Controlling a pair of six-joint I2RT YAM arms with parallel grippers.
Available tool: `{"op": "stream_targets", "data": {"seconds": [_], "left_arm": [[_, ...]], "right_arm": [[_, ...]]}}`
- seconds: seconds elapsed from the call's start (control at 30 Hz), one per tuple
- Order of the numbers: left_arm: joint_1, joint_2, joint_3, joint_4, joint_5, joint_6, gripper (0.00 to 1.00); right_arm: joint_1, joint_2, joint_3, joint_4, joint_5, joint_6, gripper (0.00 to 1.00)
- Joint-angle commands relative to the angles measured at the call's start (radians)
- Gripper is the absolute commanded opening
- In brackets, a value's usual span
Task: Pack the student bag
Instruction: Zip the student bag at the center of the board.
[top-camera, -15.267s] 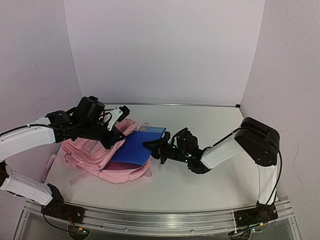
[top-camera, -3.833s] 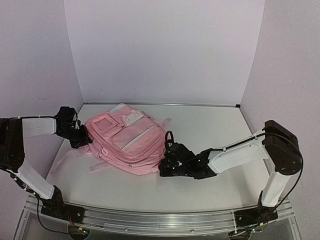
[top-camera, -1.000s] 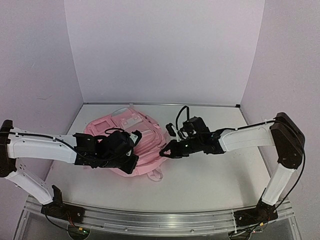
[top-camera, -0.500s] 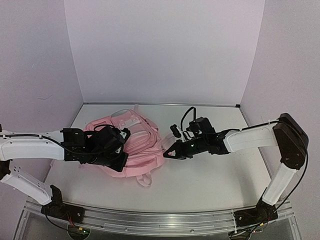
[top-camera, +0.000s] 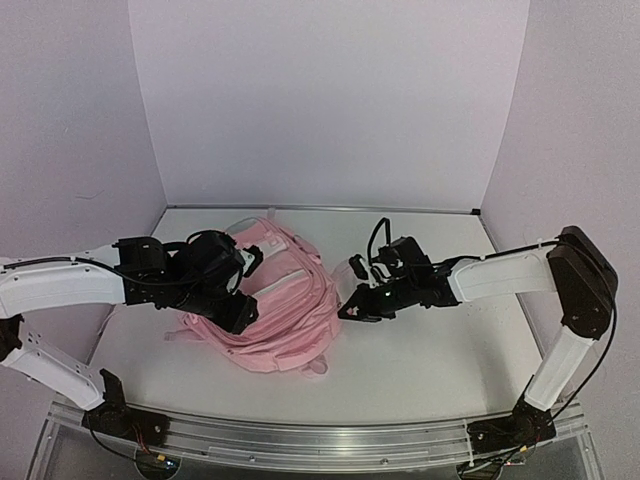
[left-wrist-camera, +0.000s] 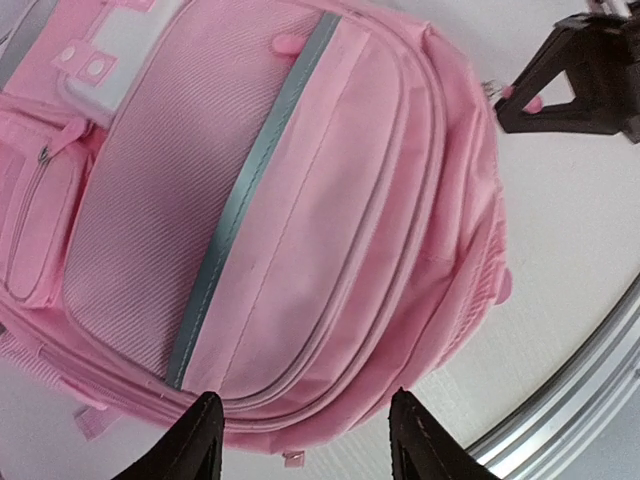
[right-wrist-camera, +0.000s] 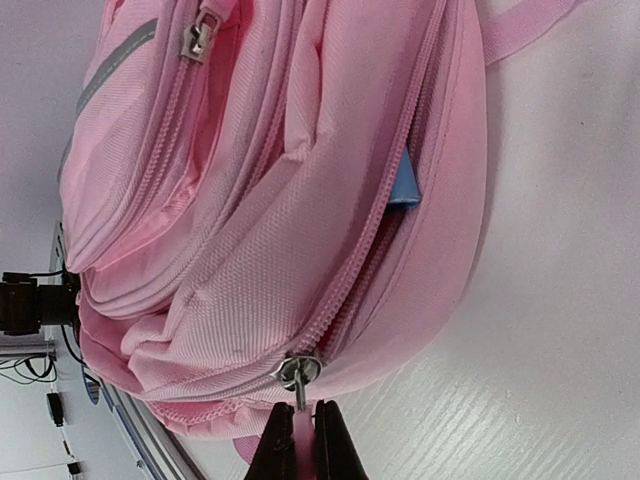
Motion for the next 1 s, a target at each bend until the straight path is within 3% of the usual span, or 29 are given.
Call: {"op": "stream_targets", "data": {"seconds": [0.0, 0.13, 0.3, 0.6, 0.77, 0.97], "left_arm": [[-0.002, 0.084, 0.115, 0.182, 0.149, 0.101, 0.60], [-0.011, 0.239, 0.219, 0.270, 0.208, 0.119, 0.61], [-0.016, 0.414, 0.337, 0.288, 0.160, 0.132, 0.61], [-0.016, 0.563, 0.420, 0.311, 0.078, 0.170, 0.56], [-0.015, 0.615, 0.463, 0.304, 0.050, 0.186, 0.43], [-0.016, 0.636, 0.468, 0.289, 0.063, 0.191, 0.21]], "right_arm": [[0.004, 0.002, 0.055, 0.018, 0.048, -0.016, 0.00], [0.005, 0.006, 0.035, 0.038, 0.042, -0.003, 0.00], [0.005, -0.009, 0.016, 0.047, 0.049, -0.003, 0.00], [0.005, -0.017, 0.006, 0.051, 0.054, -0.010, 0.00], [0.005, -0.017, -0.003, 0.053, 0.054, -0.011, 0.00], [0.005, -0.036, -0.016, 0.053, 0.069, -0.012, 0.00]]}}
